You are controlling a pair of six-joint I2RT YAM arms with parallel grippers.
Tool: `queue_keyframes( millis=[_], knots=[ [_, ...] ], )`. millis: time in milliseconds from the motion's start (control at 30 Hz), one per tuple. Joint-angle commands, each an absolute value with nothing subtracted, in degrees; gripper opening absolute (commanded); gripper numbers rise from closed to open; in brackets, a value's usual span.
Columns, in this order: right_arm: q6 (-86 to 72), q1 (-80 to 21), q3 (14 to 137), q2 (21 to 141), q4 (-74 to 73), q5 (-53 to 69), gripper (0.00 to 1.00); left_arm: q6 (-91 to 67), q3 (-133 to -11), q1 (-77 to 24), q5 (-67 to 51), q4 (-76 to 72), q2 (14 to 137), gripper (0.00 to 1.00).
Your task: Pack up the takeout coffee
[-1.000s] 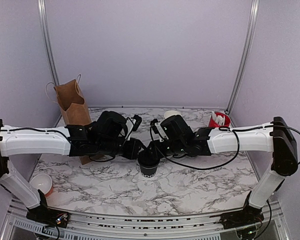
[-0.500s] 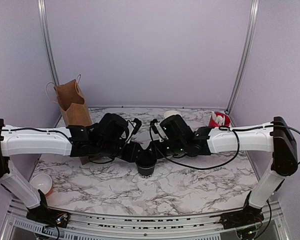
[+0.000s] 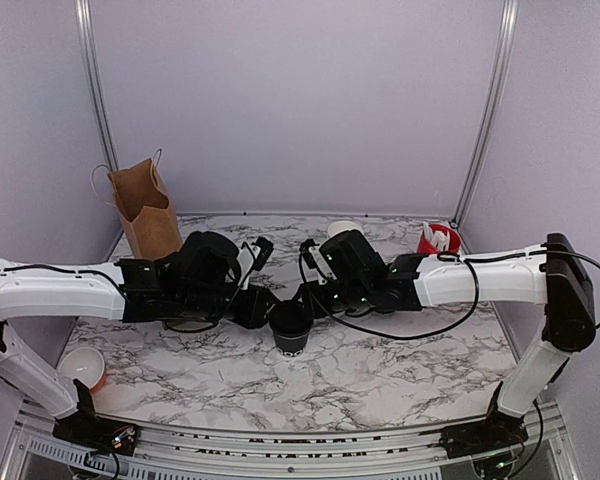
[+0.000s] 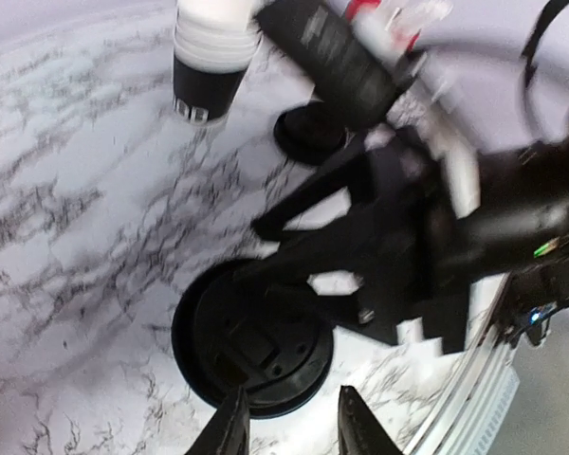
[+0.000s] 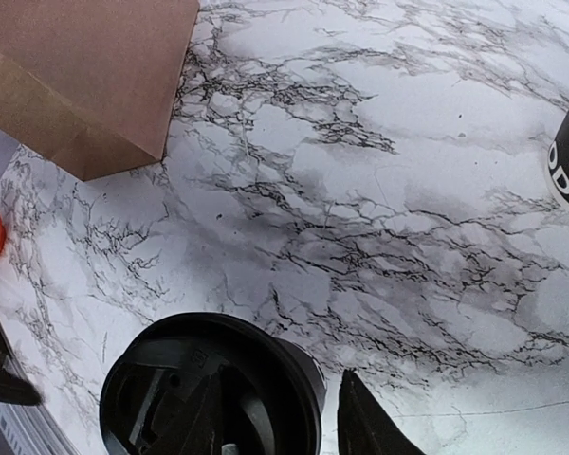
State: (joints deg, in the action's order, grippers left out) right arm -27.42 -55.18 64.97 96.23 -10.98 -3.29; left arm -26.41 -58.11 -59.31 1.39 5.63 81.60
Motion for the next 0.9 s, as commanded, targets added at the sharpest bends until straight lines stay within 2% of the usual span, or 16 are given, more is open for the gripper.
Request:
queue_keyframes(
  millis=[0, 100, 433, 533, 700, 800, 833, 867],
  knots=[
    [-27.8, -55.5, 63.5, 97.5, -14.7, -3.4, 0.39, -27.5, -50.9, -60.1, -1.2, 0.5, 90.3, 0.32],
    [-27.9, -55.5, 63.7, 97.3, -14.8, -3.3, 0.39, -28.1, -50.1, -60.0, -0.6, -0.7, 91.1, 0.32],
    [-26.8, -55.5, 65.5, 96.4, -16.0, -4.1, 0.40, -24.4, -57.1, -59.5, 3.5, 7.2, 82.4, 0.34],
    [-25.8, -55.6, 67.6, 95.8, -17.2, -5.0, 0.43, -24.5, -57.6, -59.1, 3.8, 7.7, 80.7, 0.34],
    [-24.3, -56.3, 71.2, 94.0, -20.0, -8.4, 0.67, -25.1, -58.4, -57.8, 5.2, 7.9, 77.1, 0.38],
    [-23.6, -56.7, 73.0, 93.5, -22.0, -9.8, 0.93, -26.0, -58.8, -56.3, 6.2, 7.9, 75.5, 0.47],
    [-23.5, -56.9, 73.4, 93.4, -22.7, -10.1, 0.98, -26.2, -58.9, -55.8, 6.4, 7.9, 75.0, 0.49],
    [-23.4, -57.1, 73.7, 93.4, -23.2, -10.3, 0.99, -26.5, -58.9, -55.3, 6.6, 8.0, 74.6, 0.51]
  ],
)
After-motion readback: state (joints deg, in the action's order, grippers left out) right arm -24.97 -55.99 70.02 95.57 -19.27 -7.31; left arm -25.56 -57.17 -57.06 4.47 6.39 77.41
